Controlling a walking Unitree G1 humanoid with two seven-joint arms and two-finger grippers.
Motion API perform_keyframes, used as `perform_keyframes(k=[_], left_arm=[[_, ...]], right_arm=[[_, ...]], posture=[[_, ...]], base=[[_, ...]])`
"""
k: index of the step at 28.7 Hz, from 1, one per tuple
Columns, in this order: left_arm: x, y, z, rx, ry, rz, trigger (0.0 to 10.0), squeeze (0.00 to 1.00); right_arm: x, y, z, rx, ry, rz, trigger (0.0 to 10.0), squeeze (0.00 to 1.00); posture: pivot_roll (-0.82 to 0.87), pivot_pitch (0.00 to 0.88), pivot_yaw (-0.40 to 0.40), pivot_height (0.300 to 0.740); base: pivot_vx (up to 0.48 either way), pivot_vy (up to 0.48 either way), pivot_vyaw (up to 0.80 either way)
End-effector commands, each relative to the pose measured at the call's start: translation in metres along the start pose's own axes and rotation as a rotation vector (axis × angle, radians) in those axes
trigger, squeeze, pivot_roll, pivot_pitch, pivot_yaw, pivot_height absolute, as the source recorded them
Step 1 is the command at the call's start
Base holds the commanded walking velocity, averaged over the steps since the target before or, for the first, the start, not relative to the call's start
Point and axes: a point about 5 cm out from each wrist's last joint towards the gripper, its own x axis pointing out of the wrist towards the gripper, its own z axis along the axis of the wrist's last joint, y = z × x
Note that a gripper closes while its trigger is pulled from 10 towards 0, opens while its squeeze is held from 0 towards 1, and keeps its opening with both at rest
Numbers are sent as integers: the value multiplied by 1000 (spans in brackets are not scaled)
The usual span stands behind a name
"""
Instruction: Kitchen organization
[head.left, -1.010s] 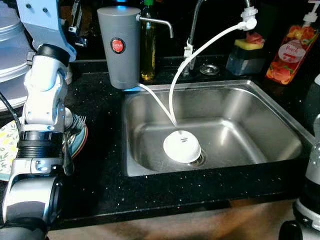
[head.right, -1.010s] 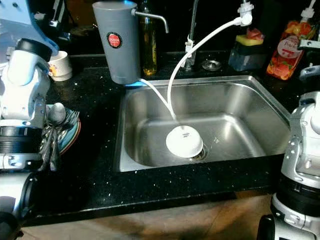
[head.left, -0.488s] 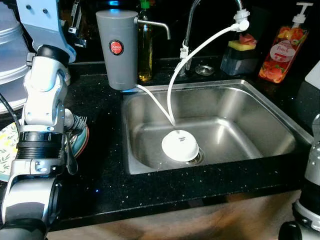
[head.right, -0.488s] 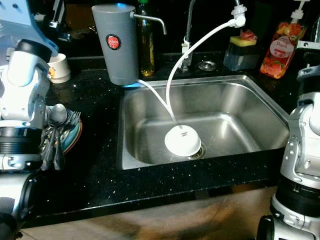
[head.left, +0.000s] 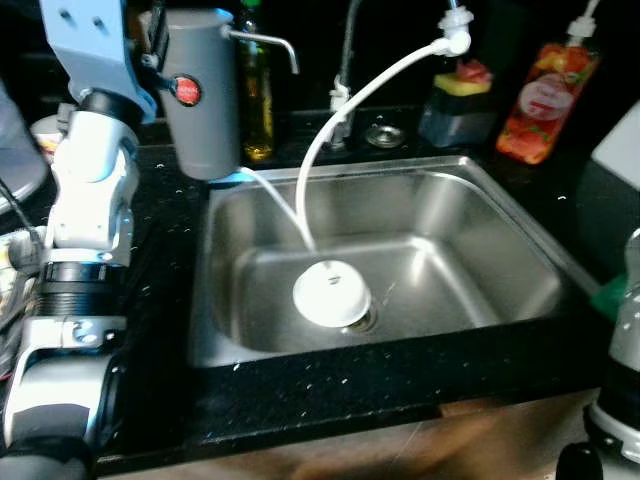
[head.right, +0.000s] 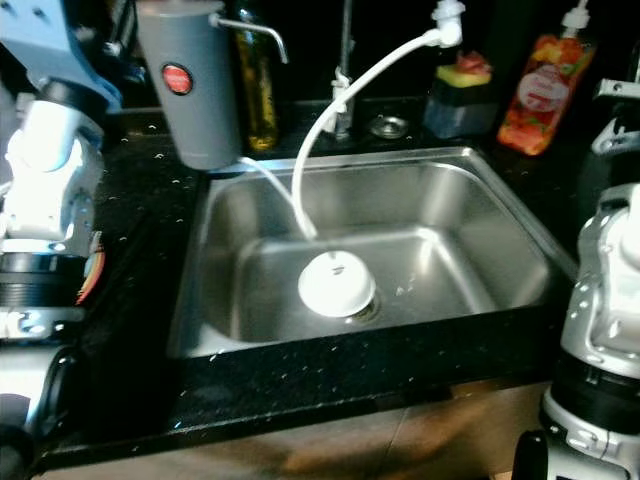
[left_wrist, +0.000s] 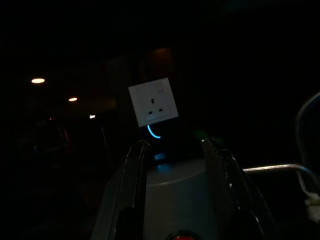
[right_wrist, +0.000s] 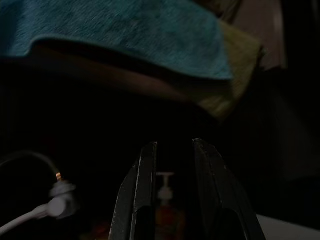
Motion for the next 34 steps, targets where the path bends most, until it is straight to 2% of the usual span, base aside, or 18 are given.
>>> perform_keyframes(k=[1,6,8,10,13,15,16,18,20,21,22,24,25,27,28,29,31,34], left_arm=[[-2,0,-3,-10,13,-25,10000,0],[-6,-9,-2,-33,16,-97,10000,0],[-15,-26,-2,-138,41,-185,10000,0],[-34,-52,-4,-174,86,-313,10000,0],[-41,-59,-4,-180,101,-345,10000,0],[-56,-66,-13,-142,188,-390,10000,0],[-56,-66,-13,-142,188,-390,10000,0],[-64,-68,-19,-107,241,-406,10000,0],[-85,-69,-24,-45,313,-476,10000,0],[-93,-68,-24,-19,329,-510,10000,0],[-93,-68,-24,-19,329,-510,10000,0],[-107,-55,-27,48,415,-556,10000,0],[-107,-55,-27,48,415,-556,10000,0],[-109,-36,-40,70,545,-446,10000,0],[-109,-36,-40,70,545,-446,10000,0],[-107,-30,-46,65,584,-378,10000,0],[-99,-33,-47,-3,617,-240,10000,0],[-93,-41,-37,-37,572,-225,10000,0]], right_arm=[[-3,6,-3,20,14,24,10000,0],[-9,13,-9,50,51,41,10000,0],[-23,24,-23,147,135,44,10000,0],[-48,42,-40,274,266,43,10000,0],[-55,48,-44,307,303,42,10000,0],[-79,63,-52,369,398,54,10000,0],[-79,63,-52,369,398,54,10000,0],[-94,69,-57,380,455,67,10000,0],[-131,73,-66,360,593,112,10000,0],[-144,72,-68,336,639,139,10000,0],[-144,72,-68,336,639,139,10000,0],[-171,72,-66,316,725,194,10000,0],[-171,72,-66,316,725,194,10000,0],[-176,80,-62,299,717,240,10000,0],[-176,80,-62,299,717,240,10000,0],[-171,85,-61,292,692,249,10000,0],[-146,94,-63,280,601,235,10000,0],[-129,99,-63,282,546,225,10000,0]], posture=[[-6,0,16,740],[-4,0,15,740],[1,0,11,740],[9,0,12,740],[9,0,12,740],[25,0,15,740],[25,0,15,740],[29,0,17,740],[43,0,23,740],[46,0,28,740],[46,0,28,740],[46,0,43,740],[46,0,43,740],[43,0,46,740],[43,0,46,740],[45,0,46,740],[53,0,51,740],[59,0,48,740]], base=[[0,0,0],[0,0,0],[0,0,0],[0,0,0],[0,0,0],[0,0,0],[0,0,0],[0,0,0],[0,0,0],[0,0,0],[0,0,0],[0,0,0],[0,0,0],[0,0,0],[0,0,0],[0,0,0],[0,0,0],[0,0,0]])
